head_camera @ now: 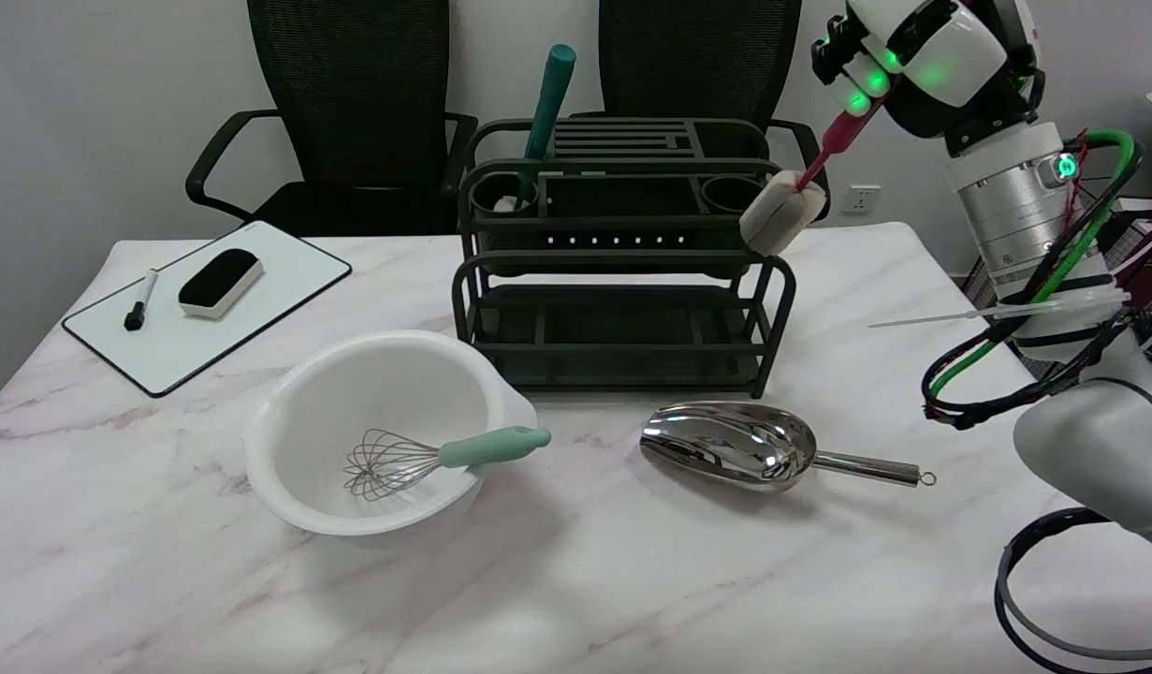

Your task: Place the pink sponge bottle brush into the mixing bowl.

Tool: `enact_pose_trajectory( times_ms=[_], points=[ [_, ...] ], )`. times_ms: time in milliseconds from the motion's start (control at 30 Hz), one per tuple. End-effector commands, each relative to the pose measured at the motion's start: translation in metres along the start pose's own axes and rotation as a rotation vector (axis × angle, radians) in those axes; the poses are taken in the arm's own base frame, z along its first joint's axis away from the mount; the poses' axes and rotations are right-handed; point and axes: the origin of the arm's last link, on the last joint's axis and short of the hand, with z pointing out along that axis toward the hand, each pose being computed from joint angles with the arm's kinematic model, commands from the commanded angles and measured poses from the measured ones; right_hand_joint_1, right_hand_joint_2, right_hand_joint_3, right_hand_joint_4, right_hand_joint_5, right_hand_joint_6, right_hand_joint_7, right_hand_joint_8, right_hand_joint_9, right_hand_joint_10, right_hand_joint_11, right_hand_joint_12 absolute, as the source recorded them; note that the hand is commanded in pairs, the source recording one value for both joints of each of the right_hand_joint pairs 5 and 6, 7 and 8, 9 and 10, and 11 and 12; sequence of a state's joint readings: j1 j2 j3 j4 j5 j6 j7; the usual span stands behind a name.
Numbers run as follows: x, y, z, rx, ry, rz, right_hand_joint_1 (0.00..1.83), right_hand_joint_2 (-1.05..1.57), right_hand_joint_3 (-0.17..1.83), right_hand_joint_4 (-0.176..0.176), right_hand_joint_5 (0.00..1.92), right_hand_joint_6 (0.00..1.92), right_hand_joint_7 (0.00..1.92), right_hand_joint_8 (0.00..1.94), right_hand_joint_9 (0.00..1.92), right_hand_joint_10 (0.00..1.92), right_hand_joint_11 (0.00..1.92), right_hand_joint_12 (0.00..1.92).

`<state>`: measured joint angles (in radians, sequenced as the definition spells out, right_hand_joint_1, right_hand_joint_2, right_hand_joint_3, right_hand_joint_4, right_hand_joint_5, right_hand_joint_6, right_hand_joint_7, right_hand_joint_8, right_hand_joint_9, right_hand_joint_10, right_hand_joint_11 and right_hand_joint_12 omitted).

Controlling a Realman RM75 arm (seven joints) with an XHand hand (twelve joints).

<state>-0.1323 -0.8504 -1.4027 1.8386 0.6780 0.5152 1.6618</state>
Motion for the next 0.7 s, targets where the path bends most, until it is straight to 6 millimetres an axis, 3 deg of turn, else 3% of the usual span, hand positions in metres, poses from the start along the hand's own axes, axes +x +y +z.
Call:
enact_pose_trajectory(
  times_ms=[33, 700],
  points=[
    [0.002, 0.003, -0.001, -0.003, -0.005, -0.027, 1.02, 1.05, 0.8, 0.0, 1.92, 1.92, 1.92, 1.92, 1.92, 1.92, 1.83, 1.83],
    [-0.002, -0.001, 0.015, -0.018, -0.013, 0.008, 1.02, 1.01, 0.81, 0.0, 1.92, 1.92, 1.92, 1.92, 1.92, 1.92, 1.83, 1.83]
  ],
)
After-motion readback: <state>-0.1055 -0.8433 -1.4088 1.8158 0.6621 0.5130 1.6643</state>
